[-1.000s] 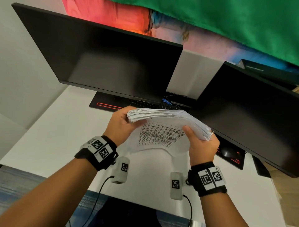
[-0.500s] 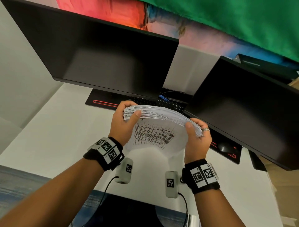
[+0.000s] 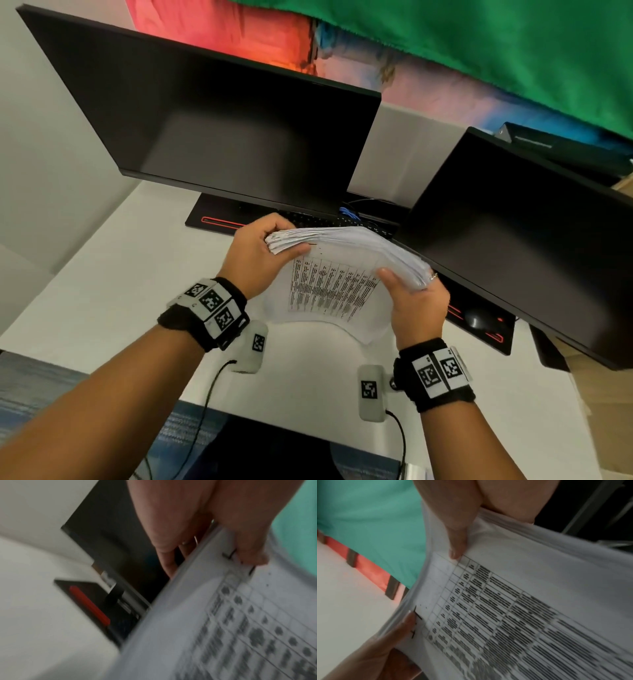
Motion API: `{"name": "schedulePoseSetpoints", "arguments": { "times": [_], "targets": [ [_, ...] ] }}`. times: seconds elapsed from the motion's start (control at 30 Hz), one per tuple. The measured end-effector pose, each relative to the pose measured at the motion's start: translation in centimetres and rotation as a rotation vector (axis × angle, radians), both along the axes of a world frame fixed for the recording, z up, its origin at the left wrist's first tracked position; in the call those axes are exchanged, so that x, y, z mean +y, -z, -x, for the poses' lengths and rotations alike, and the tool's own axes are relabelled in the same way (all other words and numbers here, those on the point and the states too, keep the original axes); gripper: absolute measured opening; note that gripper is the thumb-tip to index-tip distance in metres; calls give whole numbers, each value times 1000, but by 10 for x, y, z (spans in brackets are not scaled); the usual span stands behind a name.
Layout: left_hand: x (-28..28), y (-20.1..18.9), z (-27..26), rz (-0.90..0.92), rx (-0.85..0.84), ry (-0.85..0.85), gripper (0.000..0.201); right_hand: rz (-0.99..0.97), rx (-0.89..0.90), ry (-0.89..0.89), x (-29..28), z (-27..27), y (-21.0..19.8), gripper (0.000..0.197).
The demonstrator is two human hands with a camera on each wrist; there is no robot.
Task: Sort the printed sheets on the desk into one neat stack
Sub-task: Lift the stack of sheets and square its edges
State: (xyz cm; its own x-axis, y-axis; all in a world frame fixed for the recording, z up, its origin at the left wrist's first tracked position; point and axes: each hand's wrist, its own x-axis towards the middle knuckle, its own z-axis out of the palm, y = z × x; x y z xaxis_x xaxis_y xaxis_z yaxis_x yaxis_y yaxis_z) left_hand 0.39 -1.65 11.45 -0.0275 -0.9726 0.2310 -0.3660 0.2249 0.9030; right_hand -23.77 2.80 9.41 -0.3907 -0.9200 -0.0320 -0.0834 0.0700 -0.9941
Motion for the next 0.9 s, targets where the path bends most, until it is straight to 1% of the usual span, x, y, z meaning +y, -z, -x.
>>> {"name": "schedulePoseSetpoints", "arguments": {
  "times": [0.03,0.1,0.17,0.2,0.23,0.27,0.3,0.33,0.37,0.4,0.43,0.47,0.5,0.53,0.57,0.6,0.63,0.67,0.7,0.73,0.77,0.83,0.9],
  "targets": [
    [0,-8,-6,4,-68,15,22,38,81,-28,-4,1,-10,38],
    [2,-28,-13,23,-272,92,28,135,261,-137,-10,-1,-38,22],
    [6,-43,-6,20,-449,167,43,209,467,-279,-18,-10,-63,17],
    [7,-49,1,25,-519,179,46,259,574,-339,-22,-16,-73,14],
    [7,-51,9,51,-564,164,42,316,661,-378,-26,-22,-79,12],
    [6,-52,15,95,-567,131,31,369,709,-392,-30,-29,-84,10],
    [6,-51,18,127,-530,87,20,404,711,-377,-33,-33,-85,11],
    [6,-49,17,138,-472,46,14,432,685,-336,-34,-36,-85,17],
    [5,-47,13,124,-406,6,13,441,673,-262,-35,-35,-79,29],
    [4,-45,7,86,-319,-37,11,414,696,-157,-34,-31,-71,47],
    [5,-43,-1,27,-215,-84,10,349,741,-45,-32,-26,-61,67],
    [6,-41,-10,-41,-108,-136,12,242,766,57,-29,-19,-48,86],
    [7,-38,-19,-103,3,-192,15,103,741,135,-25,-12,-35,100],
    [8,-34,-26,-146,130,-237,16,-44,650,177,-21,-6,-19,111],
    [10,-29,-32,-167,265,-267,18,-176,498,182,-18,-3,-5,119],
    [10,-24,-35,-178,413,-281,22,-255,289,158,-15,-2,7,124],
    [10,-19,-35,-195,569,-280,27,-285,57,115,-13,-4,15,123],
    [9,-14,-32,-221,712,-268,34,-286,-167,62,-13,-7,19,114],
    [9,-8,-27,-252,829,-249,39,-263,-365,8,-13,-12,19,98],
    [9,-3,-22,-285,923,-223,43,-212,-537,-25,-16,-18,16,82],
    [9,2,-17,-319,1000,-189,46,-145,-673,-27,-19,-25,10,72],
    [11,13,-12,-393,1091,-82,51,-19,-848,11,-25,-34,-4,63],
    [16,22,-10,-470,1079,5,52,50,-890,11,-27,-38,-13,52]
  ]
}}
